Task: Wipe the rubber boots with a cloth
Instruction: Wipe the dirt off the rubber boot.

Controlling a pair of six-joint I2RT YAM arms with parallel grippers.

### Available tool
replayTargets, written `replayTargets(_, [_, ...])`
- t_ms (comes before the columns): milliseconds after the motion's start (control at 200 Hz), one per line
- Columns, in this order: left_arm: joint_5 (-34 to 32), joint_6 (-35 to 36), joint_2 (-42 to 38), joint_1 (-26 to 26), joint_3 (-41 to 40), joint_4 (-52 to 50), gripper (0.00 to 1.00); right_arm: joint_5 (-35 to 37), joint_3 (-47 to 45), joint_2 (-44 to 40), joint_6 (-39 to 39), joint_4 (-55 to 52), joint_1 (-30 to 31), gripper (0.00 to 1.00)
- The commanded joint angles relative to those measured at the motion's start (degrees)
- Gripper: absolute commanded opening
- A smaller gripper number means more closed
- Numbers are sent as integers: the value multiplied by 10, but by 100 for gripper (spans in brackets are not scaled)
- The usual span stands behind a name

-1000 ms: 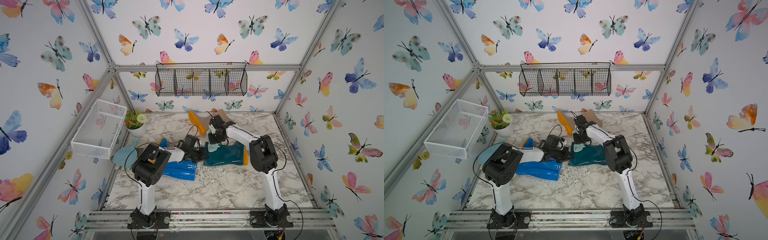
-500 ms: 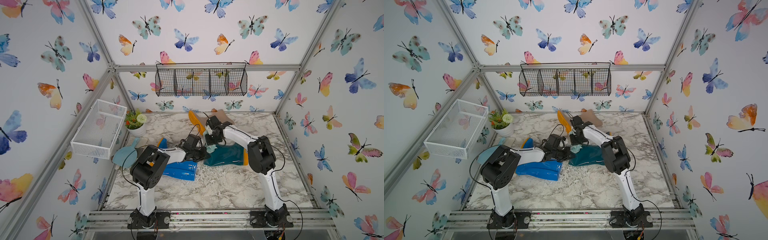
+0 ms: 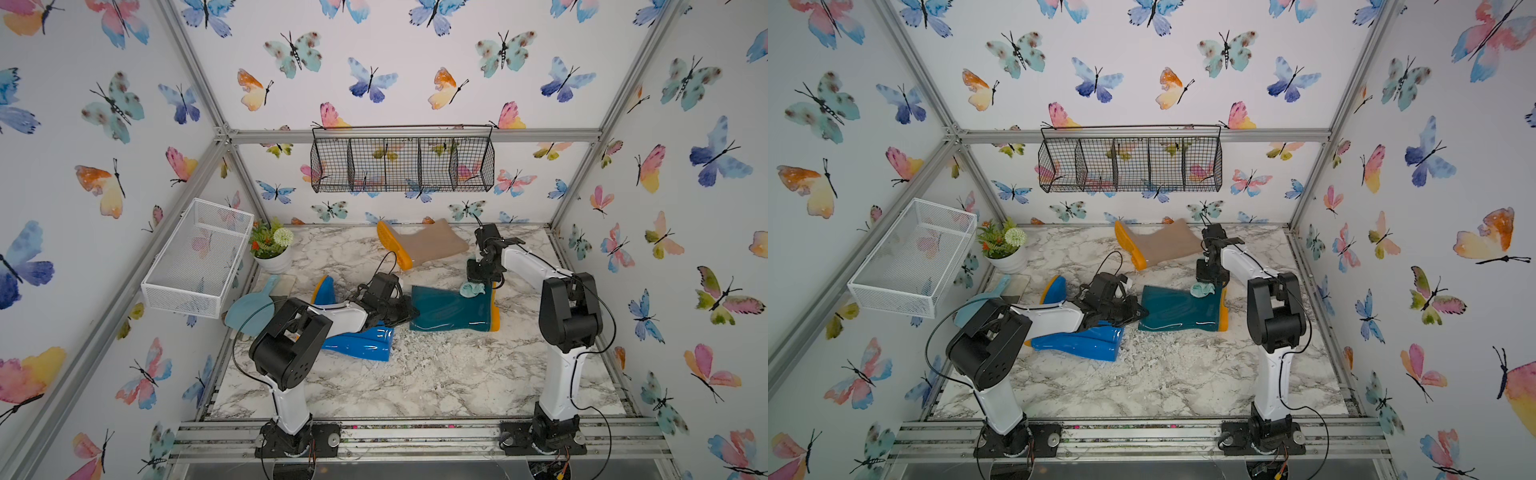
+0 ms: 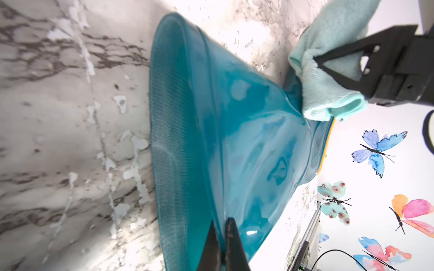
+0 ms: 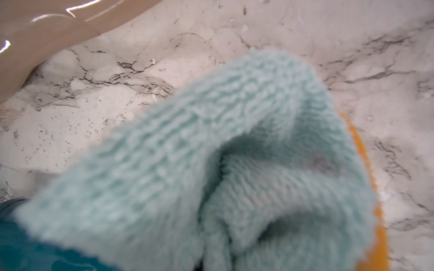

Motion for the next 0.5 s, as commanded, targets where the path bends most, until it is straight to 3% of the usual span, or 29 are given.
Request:
replayTargets(0, [4,-14,-8,-5,-13,6,0,-23,25,42,15,-8,90,2])
replayTargets(90, [1,-20,-9,-7,-16,8,0,-41,59,63,32,-14,142,2])
replayTargets(175, [-2,-21,-13,-8,-16,5,0,-46,41,53,41,-12,148,2])
replayTargets(280, [1,-18,-9,-8,-9,-1,0,14,-19,3,20,-16,119,2])
replayTargets(390, [3,-23,2,-8,-6,6,0,1,-99,-55,17,-2,52,2])
replayTargets(496, [8,-30,11,-9,-4,17,0,-1,-129,-79,16,9,41,2])
